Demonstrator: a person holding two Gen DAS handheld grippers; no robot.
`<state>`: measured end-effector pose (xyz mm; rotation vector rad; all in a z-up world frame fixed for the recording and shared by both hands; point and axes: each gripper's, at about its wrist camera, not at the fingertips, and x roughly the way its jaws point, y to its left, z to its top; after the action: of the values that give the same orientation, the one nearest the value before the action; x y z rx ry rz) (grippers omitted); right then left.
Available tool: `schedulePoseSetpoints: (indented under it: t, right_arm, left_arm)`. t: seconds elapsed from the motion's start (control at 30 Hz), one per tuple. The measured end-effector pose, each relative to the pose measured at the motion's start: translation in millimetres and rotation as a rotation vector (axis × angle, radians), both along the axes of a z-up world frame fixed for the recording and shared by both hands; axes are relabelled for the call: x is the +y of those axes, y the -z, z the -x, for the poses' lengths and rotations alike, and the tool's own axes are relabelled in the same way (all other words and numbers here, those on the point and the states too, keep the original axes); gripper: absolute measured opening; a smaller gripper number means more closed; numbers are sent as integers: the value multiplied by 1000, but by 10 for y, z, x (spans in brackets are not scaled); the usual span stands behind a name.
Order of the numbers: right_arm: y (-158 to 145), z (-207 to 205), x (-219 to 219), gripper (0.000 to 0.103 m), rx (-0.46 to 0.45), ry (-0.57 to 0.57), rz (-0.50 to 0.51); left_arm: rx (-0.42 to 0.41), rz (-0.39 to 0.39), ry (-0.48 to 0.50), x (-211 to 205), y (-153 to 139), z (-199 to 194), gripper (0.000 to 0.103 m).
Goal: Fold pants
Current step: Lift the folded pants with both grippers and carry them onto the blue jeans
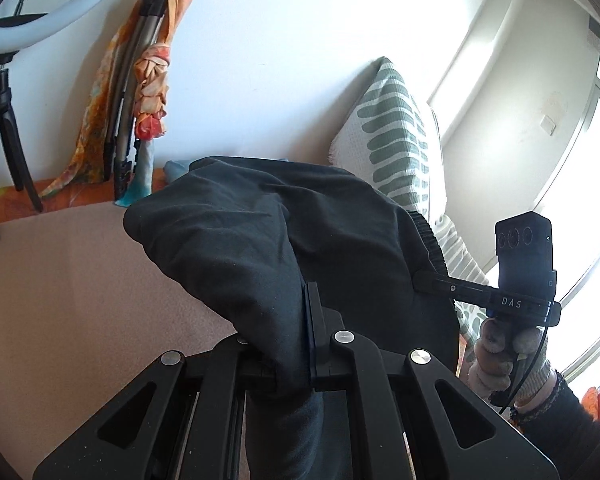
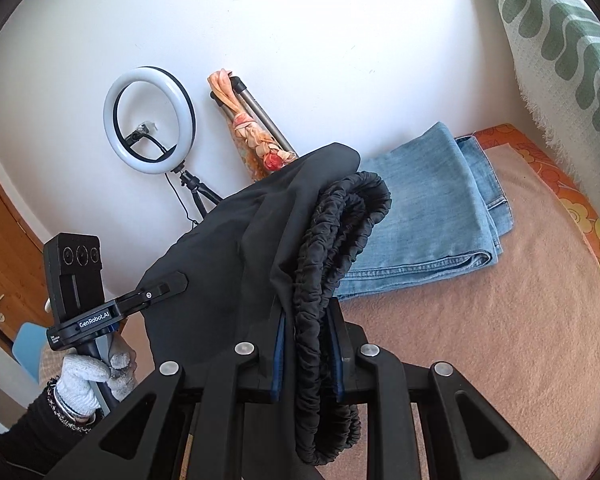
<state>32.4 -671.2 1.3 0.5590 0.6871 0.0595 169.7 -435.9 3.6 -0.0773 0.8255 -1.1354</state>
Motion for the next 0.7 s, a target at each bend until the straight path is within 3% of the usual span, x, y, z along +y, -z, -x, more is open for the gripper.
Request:
schedulePoseSetpoints:
  t: [0.5,0.7]
  right_arm:
    - [-87,-759,-794,17,5,45,66]
    - [14,-1079,-1111,17,18,66,83]
  left_arm:
    - [-40,5,13,-833,-48,-655,7]
    - [-39,2,13,-1163,79,-913,7]
